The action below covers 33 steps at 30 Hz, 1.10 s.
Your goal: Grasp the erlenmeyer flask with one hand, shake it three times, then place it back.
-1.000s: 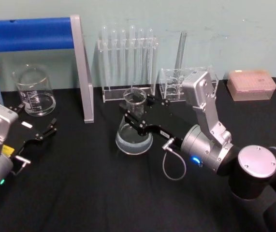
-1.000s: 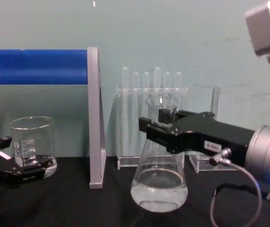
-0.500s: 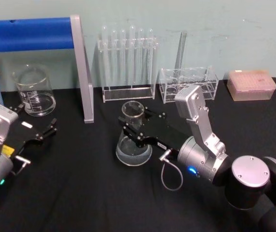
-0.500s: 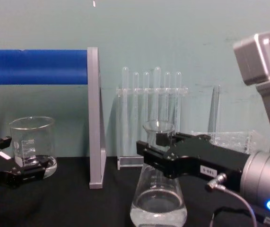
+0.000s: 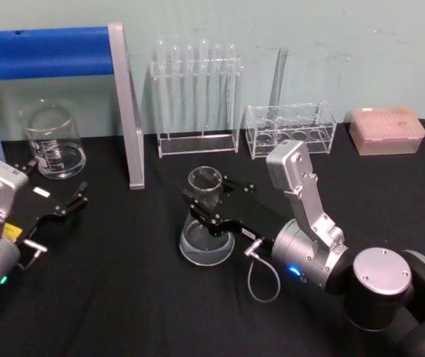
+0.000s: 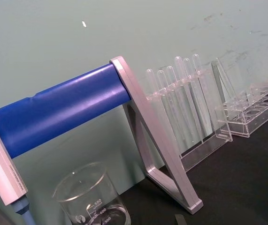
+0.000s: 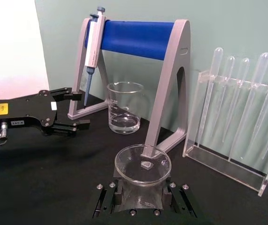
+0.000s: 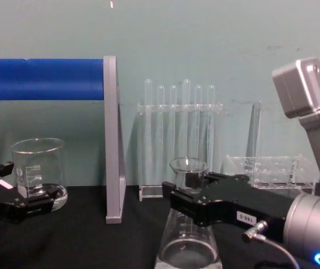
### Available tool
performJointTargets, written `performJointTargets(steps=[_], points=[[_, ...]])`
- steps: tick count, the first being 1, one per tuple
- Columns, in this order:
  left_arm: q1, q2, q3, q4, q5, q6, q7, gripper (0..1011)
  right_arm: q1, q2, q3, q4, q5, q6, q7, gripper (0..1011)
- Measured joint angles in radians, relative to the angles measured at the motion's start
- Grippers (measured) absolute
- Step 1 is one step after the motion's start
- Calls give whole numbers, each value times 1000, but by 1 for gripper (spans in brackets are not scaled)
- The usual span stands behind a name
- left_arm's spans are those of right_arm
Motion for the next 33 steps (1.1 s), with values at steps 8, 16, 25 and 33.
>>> performJointTargets(steps=[8,16,25,33], points=[[0,0,0,0,0,0,0,1001,-8,-3,2,3,1,7,-1,450],[0,0,0,0,0,0,0,1001,-12,-2,5,3,2,13,0,450],[0,0,0,0,0,0,0,1001,-17,0,4,-1,3,20,1,450],[0,0,0,0,0,0,0,1001,-19,1,1,-5,1,25,0,450]])
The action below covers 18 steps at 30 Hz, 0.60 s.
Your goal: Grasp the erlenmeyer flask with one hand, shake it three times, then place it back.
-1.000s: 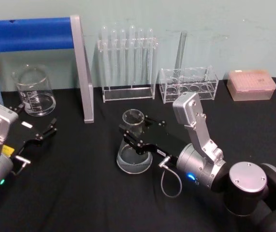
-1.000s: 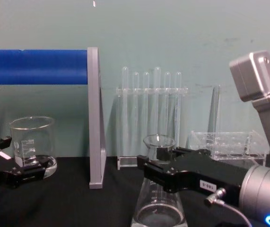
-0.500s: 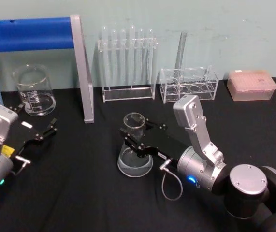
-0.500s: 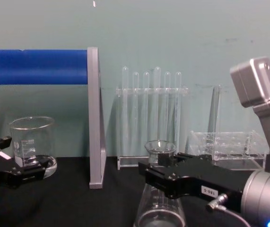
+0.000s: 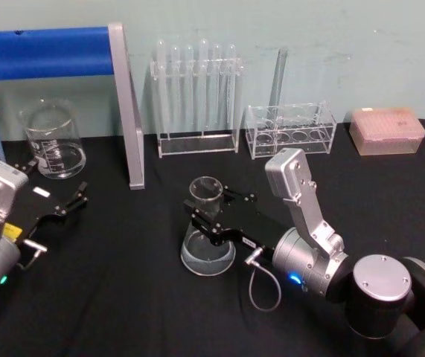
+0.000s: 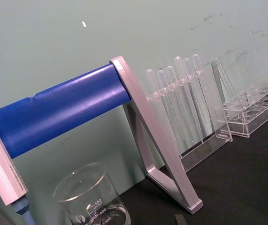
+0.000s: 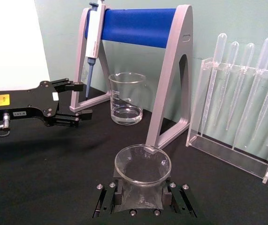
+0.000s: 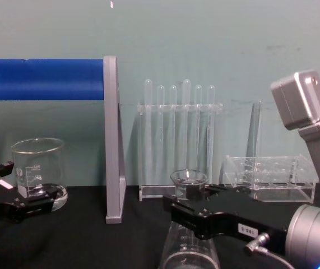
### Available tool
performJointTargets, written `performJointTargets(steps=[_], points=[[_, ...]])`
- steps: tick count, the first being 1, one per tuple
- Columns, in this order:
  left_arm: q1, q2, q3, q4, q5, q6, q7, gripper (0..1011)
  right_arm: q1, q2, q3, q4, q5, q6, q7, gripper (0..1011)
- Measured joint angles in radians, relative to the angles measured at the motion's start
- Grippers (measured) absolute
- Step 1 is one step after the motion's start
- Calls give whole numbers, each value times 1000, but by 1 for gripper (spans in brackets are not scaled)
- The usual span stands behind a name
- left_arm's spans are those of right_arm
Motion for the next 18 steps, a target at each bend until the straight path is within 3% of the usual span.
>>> performJointTargets(steps=[12,18], points=[[0,0,0,0,0,0,0,1001,0,0,0,0,0,0,0,451],[0,0,0,0,0,0,0,1001,1,-1,0,0,0,0,0,616]])
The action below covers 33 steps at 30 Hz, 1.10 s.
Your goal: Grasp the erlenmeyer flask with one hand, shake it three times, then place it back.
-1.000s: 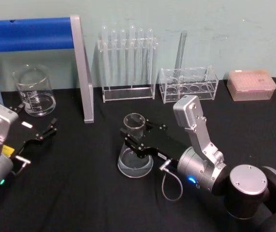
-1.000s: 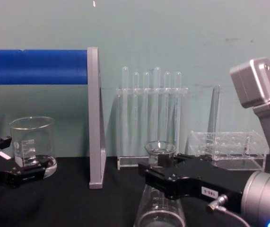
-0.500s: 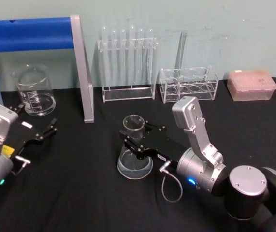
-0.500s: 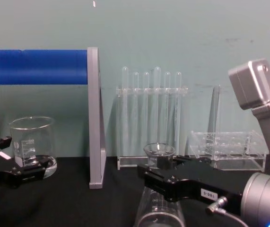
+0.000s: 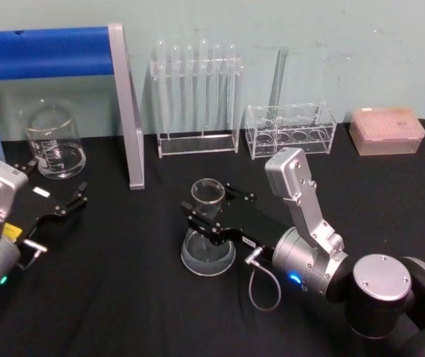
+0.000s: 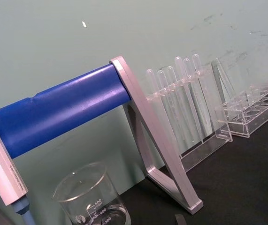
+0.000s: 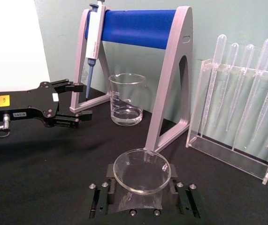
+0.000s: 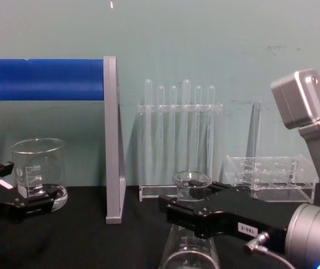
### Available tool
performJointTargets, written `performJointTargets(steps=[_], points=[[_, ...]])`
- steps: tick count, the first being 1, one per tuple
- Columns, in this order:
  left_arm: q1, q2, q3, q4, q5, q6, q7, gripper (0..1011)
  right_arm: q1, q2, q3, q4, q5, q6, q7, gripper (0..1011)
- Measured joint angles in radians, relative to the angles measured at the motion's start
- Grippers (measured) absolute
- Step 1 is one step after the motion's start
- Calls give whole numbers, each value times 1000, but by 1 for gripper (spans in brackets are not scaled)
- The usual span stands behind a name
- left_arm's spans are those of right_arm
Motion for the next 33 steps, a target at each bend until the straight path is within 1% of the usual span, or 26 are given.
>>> performJointTargets(steps=[1,4,6,7,8,9,10,12,13,14,23,28,33], points=[[0,0,0,0,0,0,0,1001,0,0,0,0,0,0,0,627],[0,0,0,0,0,0,0,1001,0,0,0,0,0,0,0,757],[0,0,0,0,0,0,0,1001,0,0,0,0,0,0,0,769],[0,0,0,0,0,0,0,1001,0,0,0,0,0,0,0,813],[0,0,0,0,0,0,0,1001,0,0,0,0,0,0,0,823],[0,0,0,0,0,0,0,1001,0,0,0,0,0,-1,0,883],[0,0,0,0,0,0,0,1001,0,0,0,0,0,-1,0,917],[0,0,0,0,0,0,0,1001,0,0,0,0,0,-1,0,944],[0,0,0,0,0,0,0,1001,0,0,0,0,0,-1,0,985],[0,0,0,0,0,0,0,1001,0,0,0,0,0,-1,0,1002],[0,0,0,0,0,0,0,1001,0,1,0,0,0,-1,1,1000],[0,0,0,0,0,0,0,1001,-14,19,10,-22,15,7,12,1000],[0,0,0,0,0,0,0,1001,-47,55,22,-68,37,21,30,1000]])
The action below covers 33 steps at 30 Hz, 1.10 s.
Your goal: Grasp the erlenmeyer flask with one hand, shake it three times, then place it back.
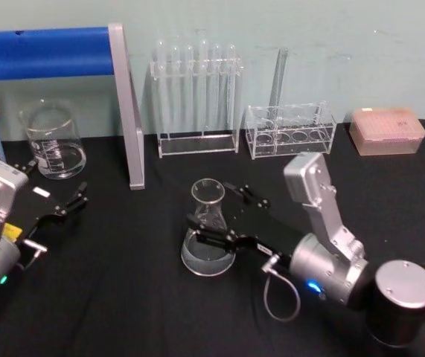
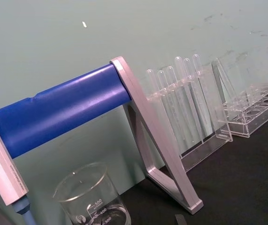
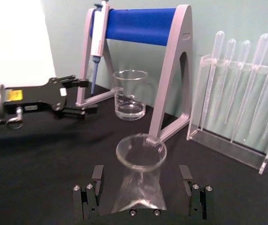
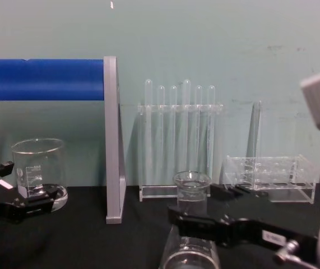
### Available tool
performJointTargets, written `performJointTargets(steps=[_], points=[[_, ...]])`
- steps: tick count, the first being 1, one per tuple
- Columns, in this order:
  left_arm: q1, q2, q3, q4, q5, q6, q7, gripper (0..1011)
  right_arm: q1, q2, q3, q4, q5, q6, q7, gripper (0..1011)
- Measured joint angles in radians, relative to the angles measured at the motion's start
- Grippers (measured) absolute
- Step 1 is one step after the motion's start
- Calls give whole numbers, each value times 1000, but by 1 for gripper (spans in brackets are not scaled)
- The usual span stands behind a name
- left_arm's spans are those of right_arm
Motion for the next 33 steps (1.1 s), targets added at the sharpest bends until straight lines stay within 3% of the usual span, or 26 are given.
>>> performJointTargets(steps=[13,20,27,33], points=[[0,0,0,0,0,0,0,1001,-109,119,33,-131,59,11,34,1000],[0,0,0,0,0,0,0,1001,-147,159,85,-155,56,11,-23,1000],[0,0,0,0,0,0,0,1001,-139,144,138,-128,15,14,-109,1000],[0,0,0,0,0,0,0,1001,-95,102,158,-76,-66,-7,-196,1000]])
